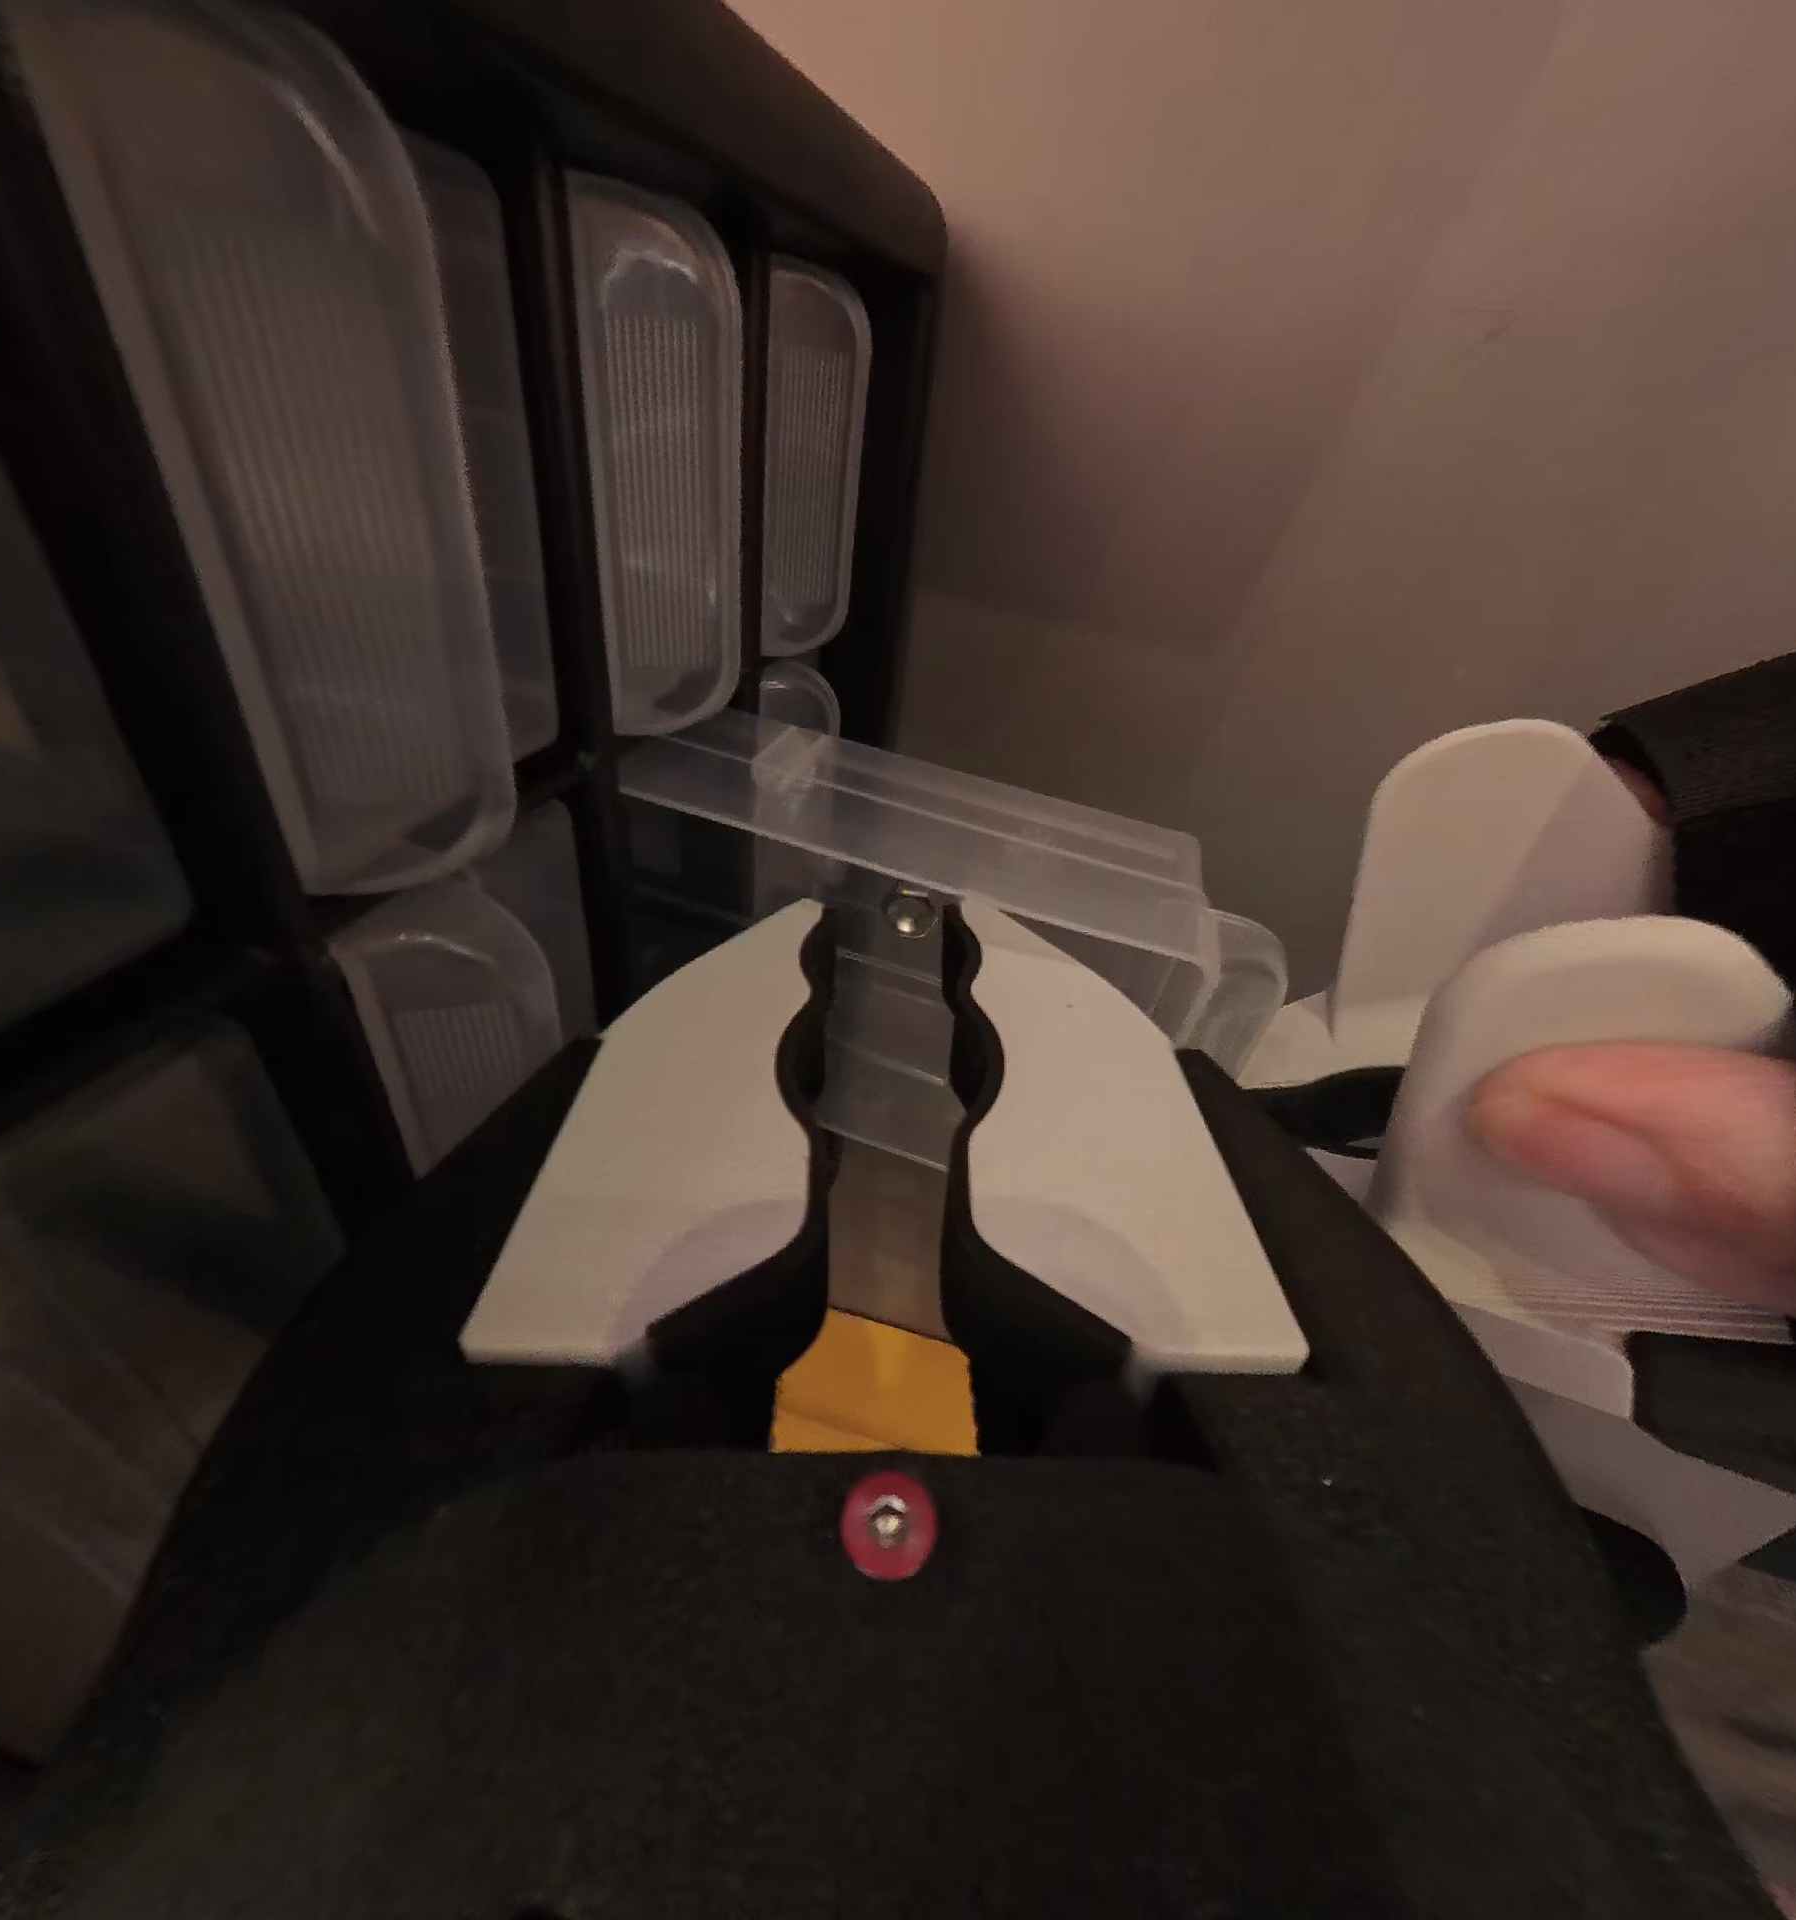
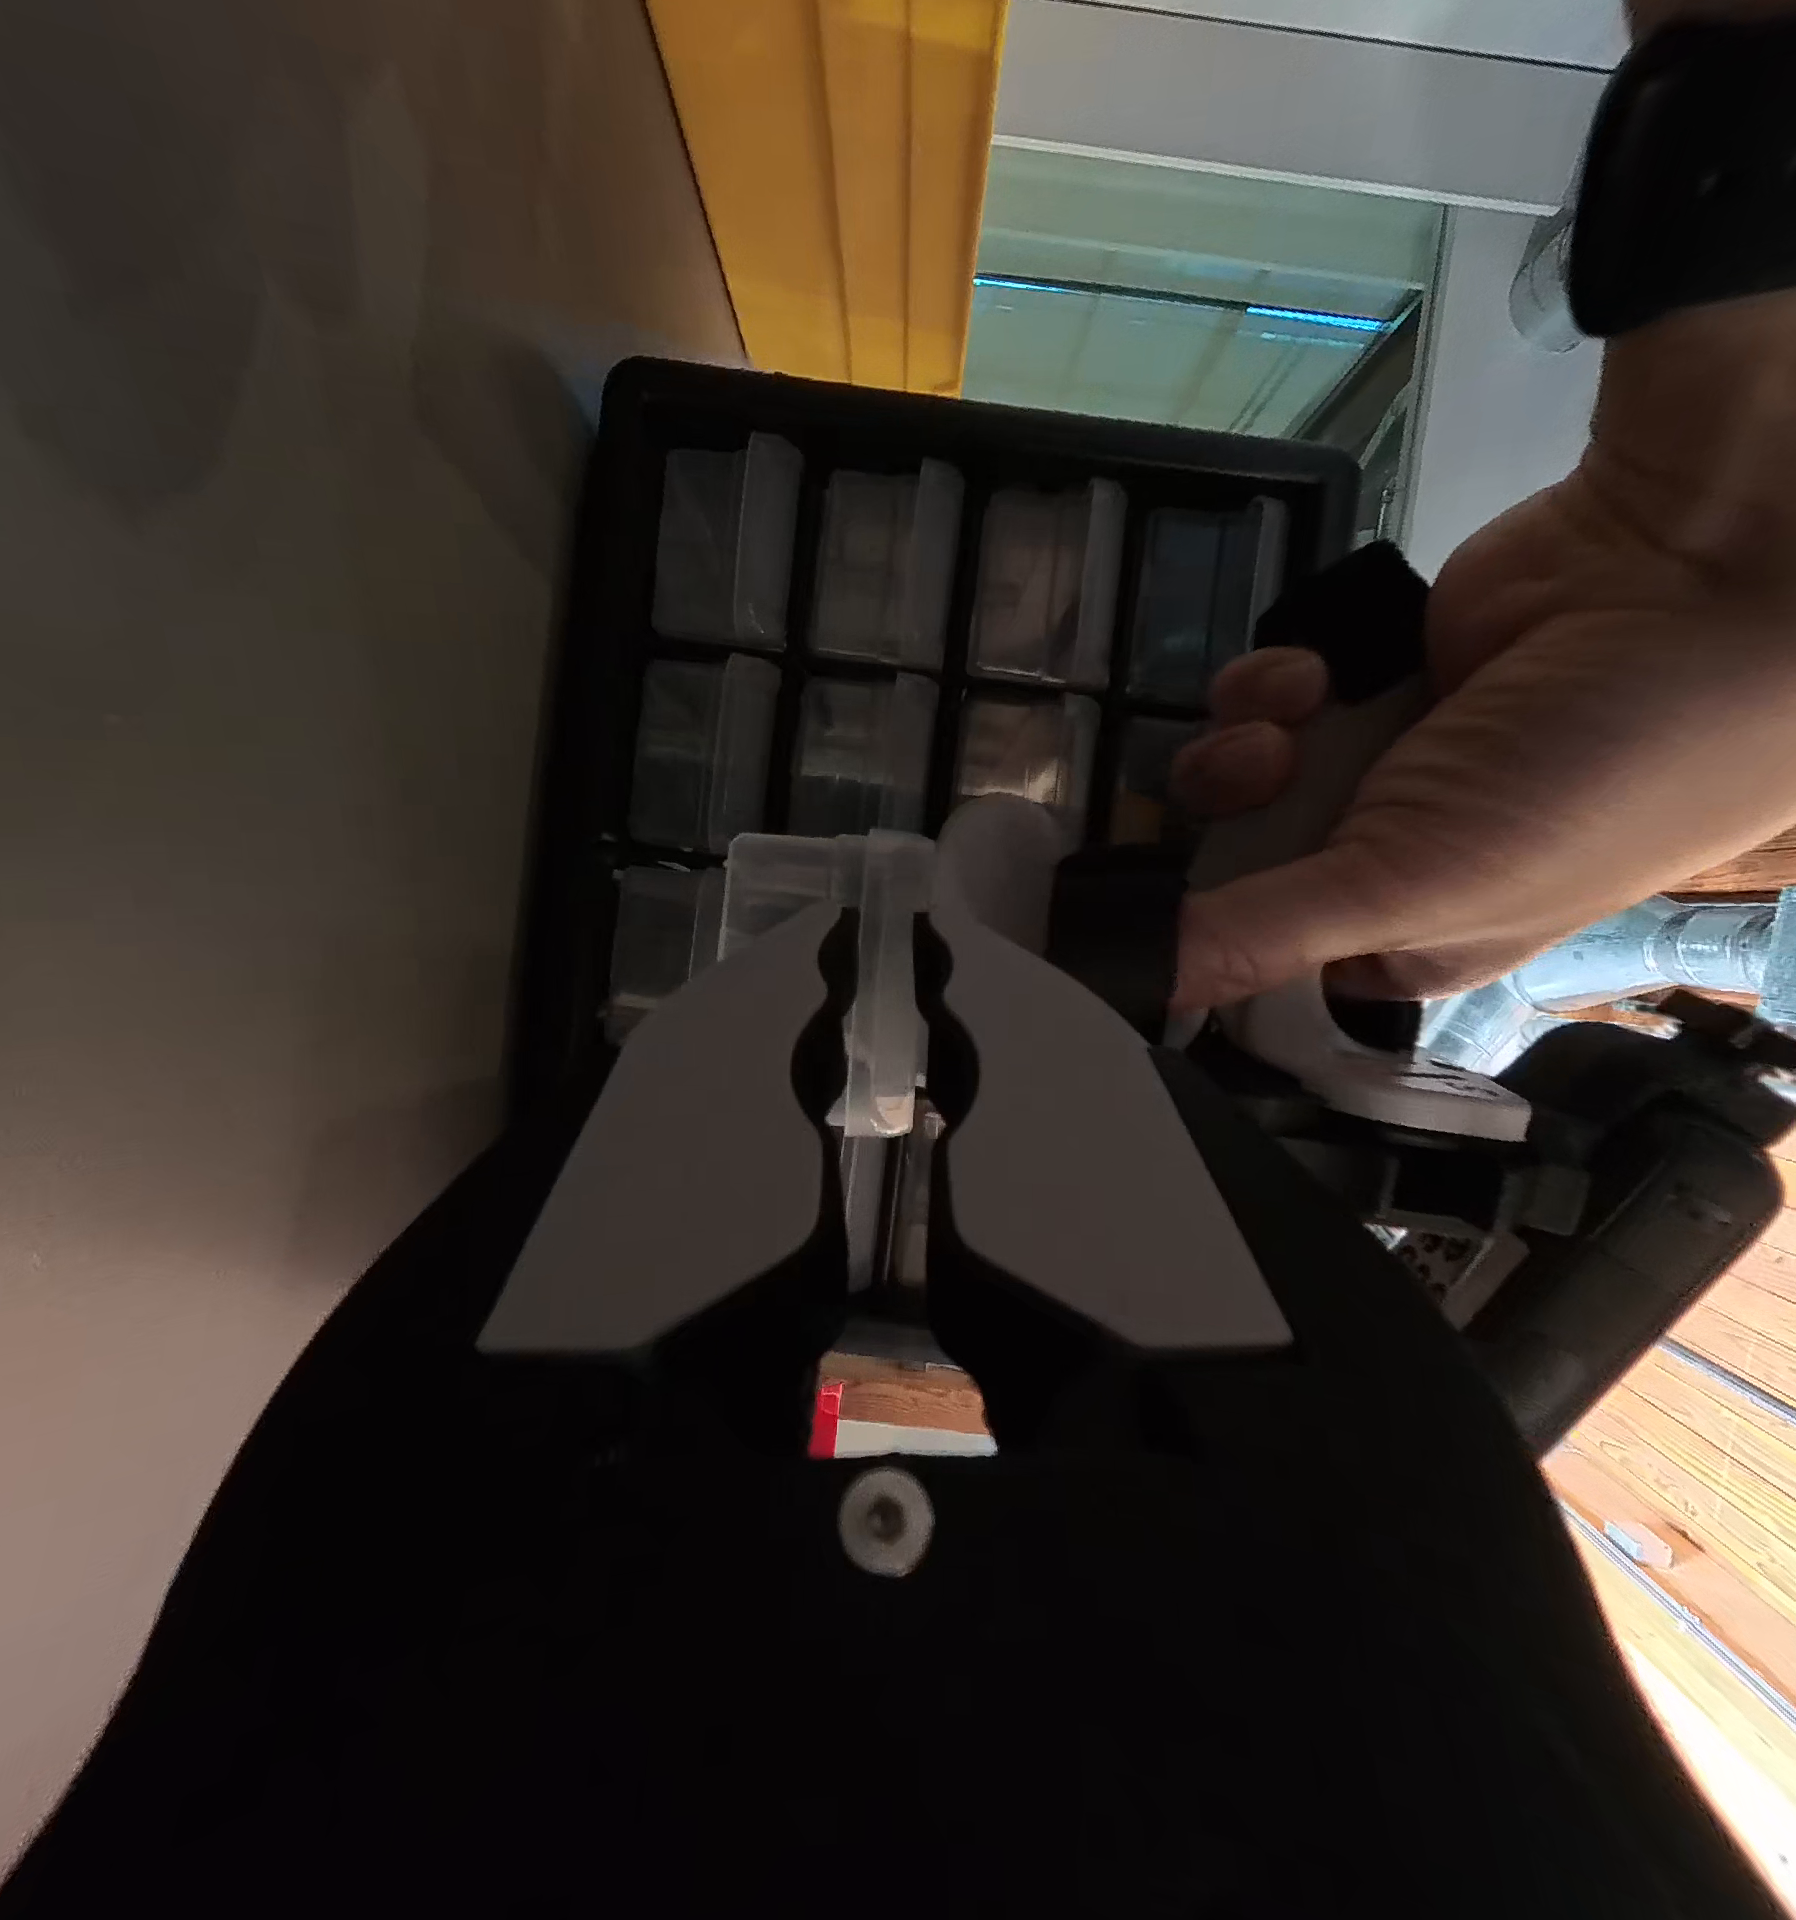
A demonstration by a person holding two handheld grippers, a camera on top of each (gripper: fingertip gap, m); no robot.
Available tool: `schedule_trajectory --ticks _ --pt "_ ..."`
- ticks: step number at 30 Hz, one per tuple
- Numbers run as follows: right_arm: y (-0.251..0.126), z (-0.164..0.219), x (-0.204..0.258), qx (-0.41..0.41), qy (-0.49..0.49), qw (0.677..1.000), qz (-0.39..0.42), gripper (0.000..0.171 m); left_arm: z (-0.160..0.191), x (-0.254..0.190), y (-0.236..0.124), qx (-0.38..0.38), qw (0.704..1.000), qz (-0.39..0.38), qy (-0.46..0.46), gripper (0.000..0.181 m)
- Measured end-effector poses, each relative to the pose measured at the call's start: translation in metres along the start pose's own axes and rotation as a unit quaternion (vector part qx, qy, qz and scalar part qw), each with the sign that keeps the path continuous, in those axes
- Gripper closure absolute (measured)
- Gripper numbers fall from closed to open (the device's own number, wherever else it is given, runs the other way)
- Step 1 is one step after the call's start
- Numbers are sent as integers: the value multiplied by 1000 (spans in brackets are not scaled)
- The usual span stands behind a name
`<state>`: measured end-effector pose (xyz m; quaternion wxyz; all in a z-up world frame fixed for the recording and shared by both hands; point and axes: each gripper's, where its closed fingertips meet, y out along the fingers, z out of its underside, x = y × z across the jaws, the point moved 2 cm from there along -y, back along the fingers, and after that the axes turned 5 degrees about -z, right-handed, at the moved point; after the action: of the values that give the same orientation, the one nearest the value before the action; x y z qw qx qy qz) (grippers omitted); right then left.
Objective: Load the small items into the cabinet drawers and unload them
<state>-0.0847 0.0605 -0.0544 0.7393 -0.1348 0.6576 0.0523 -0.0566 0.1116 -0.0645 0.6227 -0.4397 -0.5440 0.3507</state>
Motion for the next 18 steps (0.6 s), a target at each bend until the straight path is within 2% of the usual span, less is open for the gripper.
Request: schedule_trajectory --ticks 3,8,12,18 --pt "0 1 0 -1 1 1000 -2 160 5 6 -10 -17 999 -34 -20 159" --pt "0 1 0 -2 1 1000 -1 160 24 2 -50 -115 988 -41 -95 163" --pt "8 13 2 22 7 1000 -4 160 70 -4 -74 -156 973 -44 -163 163" --pt "35 27 2 43 3 999 20 159 141 18 -92 -147 955 -82 -243 167"
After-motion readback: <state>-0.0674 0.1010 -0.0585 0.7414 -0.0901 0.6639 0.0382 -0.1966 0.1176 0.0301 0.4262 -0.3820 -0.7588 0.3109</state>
